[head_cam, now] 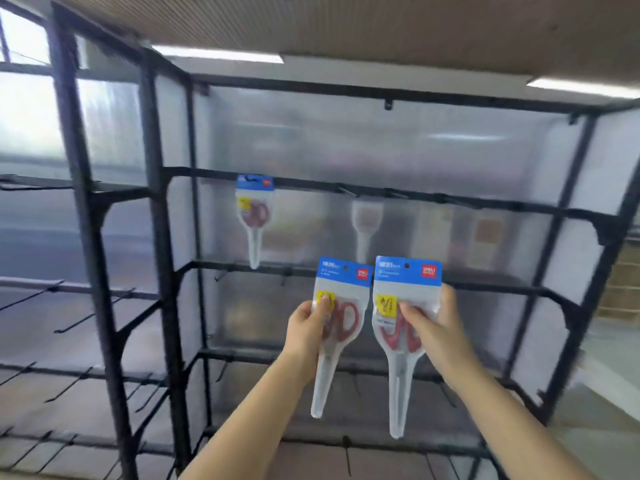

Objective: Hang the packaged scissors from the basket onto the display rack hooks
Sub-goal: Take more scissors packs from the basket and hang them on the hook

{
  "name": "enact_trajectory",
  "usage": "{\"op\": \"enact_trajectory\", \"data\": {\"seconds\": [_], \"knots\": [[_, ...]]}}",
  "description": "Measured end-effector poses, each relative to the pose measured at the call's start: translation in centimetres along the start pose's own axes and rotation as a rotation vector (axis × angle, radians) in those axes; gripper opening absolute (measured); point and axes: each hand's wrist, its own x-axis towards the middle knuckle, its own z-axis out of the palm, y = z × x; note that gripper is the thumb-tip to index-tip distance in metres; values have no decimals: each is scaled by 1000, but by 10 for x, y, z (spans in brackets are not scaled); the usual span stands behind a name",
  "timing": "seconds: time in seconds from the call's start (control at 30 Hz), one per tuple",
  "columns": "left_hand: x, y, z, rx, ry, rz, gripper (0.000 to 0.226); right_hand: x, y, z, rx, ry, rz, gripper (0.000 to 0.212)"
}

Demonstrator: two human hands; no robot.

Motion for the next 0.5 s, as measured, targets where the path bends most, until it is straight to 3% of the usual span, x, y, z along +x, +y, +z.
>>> {"op": "enact_trajectory", "data": {"seconds": [0.2,0.5], "knots": [[39,58,-86,-29,115,99,19,33,-23,93,42,-120,-20,33],[93,110,-176,1,130,198,20,70,-32,214,94,-197,-90,31]]}}
